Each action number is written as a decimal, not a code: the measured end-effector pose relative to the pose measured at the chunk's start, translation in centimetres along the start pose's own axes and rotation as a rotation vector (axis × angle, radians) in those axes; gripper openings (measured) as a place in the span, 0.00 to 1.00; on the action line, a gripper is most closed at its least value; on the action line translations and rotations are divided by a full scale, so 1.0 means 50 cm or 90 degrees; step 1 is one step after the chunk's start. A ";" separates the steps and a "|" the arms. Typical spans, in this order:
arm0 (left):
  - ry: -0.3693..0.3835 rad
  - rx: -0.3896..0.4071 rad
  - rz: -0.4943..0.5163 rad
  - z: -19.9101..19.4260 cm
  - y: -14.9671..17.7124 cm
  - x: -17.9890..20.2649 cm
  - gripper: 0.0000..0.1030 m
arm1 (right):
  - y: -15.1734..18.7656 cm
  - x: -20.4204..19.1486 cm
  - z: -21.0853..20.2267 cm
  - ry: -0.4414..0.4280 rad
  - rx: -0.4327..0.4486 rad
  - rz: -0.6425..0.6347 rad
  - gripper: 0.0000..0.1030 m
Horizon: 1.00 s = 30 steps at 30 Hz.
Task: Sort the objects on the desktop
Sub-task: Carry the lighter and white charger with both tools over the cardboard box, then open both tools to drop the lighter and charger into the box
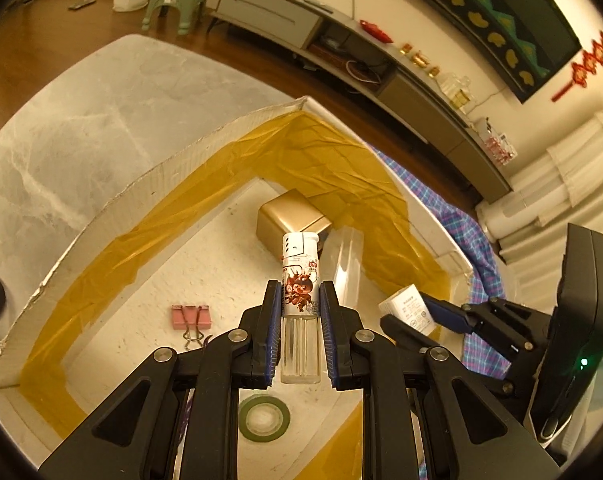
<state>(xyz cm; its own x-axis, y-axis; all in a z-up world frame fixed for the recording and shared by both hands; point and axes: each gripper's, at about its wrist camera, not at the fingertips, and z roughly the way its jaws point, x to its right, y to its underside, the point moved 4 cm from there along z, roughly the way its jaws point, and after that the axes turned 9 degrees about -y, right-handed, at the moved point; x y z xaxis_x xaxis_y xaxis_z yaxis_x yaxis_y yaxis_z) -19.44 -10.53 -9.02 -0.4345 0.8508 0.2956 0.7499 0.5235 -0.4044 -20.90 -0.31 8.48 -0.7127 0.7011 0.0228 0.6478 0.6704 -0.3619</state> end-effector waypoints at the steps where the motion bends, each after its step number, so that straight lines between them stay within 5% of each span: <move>1: -0.004 -0.001 -0.003 0.004 -0.001 -0.001 0.19 | 0.000 0.002 0.002 0.000 -0.003 0.000 0.31; 6: -0.017 -0.002 -0.013 0.022 -0.007 -0.001 0.19 | -0.001 0.006 0.010 0.001 -0.012 -0.006 0.31; 12: -0.017 -0.005 -0.027 0.033 -0.015 -0.010 0.32 | -0.003 0.006 0.002 0.008 -0.005 -0.006 0.35; 30: -0.033 0.071 0.024 -0.070 0.014 -0.008 0.33 | 0.017 -0.021 -0.053 0.002 -0.001 -0.030 0.47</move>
<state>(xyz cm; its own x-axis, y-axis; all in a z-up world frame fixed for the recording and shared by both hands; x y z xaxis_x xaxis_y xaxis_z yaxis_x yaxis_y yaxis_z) -16.99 -10.66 -6.38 -0.4351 0.8693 0.2344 0.7070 0.4911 -0.5089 -18.89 0.18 10.63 -0.7411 0.6700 0.0429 0.6144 0.7026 -0.3589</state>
